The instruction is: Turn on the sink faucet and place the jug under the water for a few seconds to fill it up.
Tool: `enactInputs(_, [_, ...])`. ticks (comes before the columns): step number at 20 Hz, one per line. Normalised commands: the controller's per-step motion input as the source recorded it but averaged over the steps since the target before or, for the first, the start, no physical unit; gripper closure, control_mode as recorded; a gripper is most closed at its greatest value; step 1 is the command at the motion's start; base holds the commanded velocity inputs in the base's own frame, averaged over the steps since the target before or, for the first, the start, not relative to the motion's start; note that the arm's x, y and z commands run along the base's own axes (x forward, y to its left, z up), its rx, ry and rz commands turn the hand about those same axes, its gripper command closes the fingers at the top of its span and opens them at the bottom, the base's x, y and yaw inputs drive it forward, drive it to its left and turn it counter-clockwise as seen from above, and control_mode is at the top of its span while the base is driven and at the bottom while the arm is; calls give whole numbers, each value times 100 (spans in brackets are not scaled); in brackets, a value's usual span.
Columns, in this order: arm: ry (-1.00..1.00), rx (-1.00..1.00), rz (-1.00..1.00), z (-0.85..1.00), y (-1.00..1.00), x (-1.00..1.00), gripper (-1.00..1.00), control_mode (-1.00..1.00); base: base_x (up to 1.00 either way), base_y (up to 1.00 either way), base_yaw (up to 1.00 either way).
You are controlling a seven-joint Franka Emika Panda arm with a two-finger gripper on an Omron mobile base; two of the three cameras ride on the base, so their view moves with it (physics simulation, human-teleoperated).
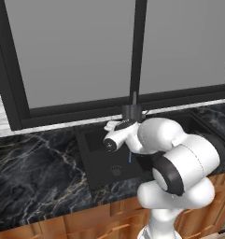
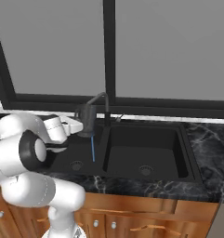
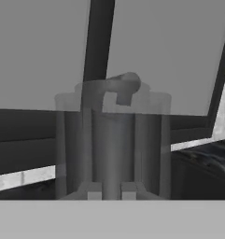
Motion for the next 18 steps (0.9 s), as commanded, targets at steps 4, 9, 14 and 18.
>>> enactInputs(4, [-1,0,0,-47,-14,12,100,-100,0,0,0])
enactInputs(9, [0,0,0,-49,0,21,100,-100,0,0,0])
enactInputs(14, [-3,0,0,-44,0,15,100,-100,0,0,0])
enactInputs(18, [-9,0,0,-36,-1,2,100,-100,0,0,0])
